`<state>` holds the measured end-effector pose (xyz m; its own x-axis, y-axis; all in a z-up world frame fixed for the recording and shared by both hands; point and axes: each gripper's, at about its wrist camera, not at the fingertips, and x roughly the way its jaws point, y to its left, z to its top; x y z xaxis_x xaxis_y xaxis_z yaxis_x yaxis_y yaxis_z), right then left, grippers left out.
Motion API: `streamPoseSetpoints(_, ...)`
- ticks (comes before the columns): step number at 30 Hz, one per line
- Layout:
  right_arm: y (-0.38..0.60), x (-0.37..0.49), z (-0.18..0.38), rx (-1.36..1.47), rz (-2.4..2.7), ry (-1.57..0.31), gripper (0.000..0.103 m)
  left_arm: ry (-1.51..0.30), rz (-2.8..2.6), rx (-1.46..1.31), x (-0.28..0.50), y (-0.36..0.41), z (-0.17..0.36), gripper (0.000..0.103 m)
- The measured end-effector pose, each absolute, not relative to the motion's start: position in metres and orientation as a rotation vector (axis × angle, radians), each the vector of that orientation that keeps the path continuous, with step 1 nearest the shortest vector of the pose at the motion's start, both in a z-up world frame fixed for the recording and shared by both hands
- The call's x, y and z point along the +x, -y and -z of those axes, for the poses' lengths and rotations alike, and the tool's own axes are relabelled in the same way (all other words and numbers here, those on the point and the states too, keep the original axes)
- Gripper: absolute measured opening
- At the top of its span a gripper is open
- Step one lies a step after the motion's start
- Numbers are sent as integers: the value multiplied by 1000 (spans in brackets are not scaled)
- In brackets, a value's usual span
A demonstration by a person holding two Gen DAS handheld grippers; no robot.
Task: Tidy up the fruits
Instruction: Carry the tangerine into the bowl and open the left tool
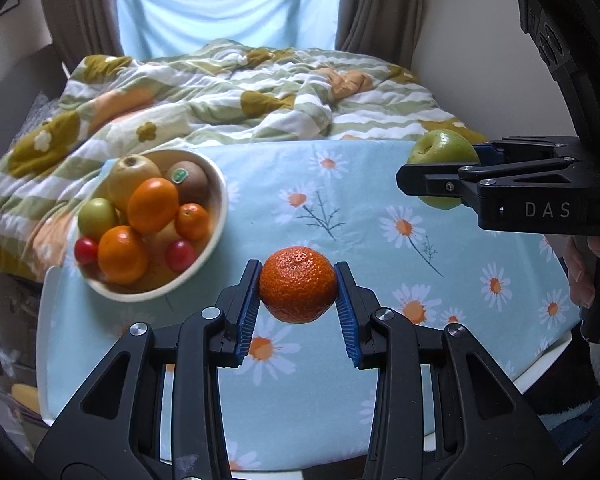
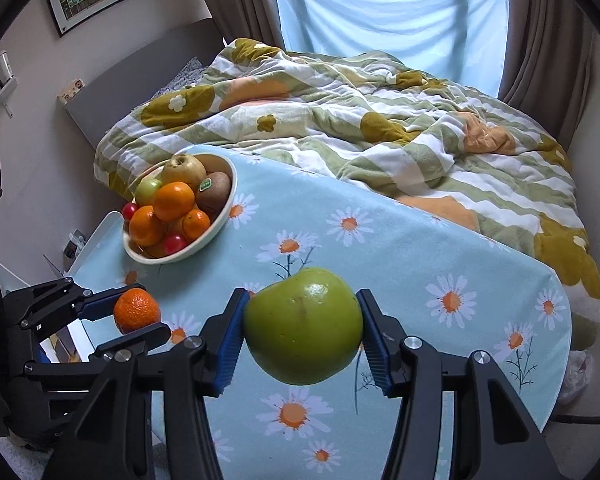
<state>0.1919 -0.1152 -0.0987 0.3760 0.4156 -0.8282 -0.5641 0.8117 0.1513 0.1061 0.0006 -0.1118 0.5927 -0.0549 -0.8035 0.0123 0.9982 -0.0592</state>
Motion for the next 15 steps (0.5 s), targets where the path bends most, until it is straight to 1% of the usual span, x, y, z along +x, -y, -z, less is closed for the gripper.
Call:
streamPoseSetpoints(8,67,188,98,-150,-617,-1007,50,-921,35,-44,109,-62,106,42)
streamPoseSetpoints(15,34,189,100,-132,-587,-1011,50,-929,39,-47,125,-109,115,42)
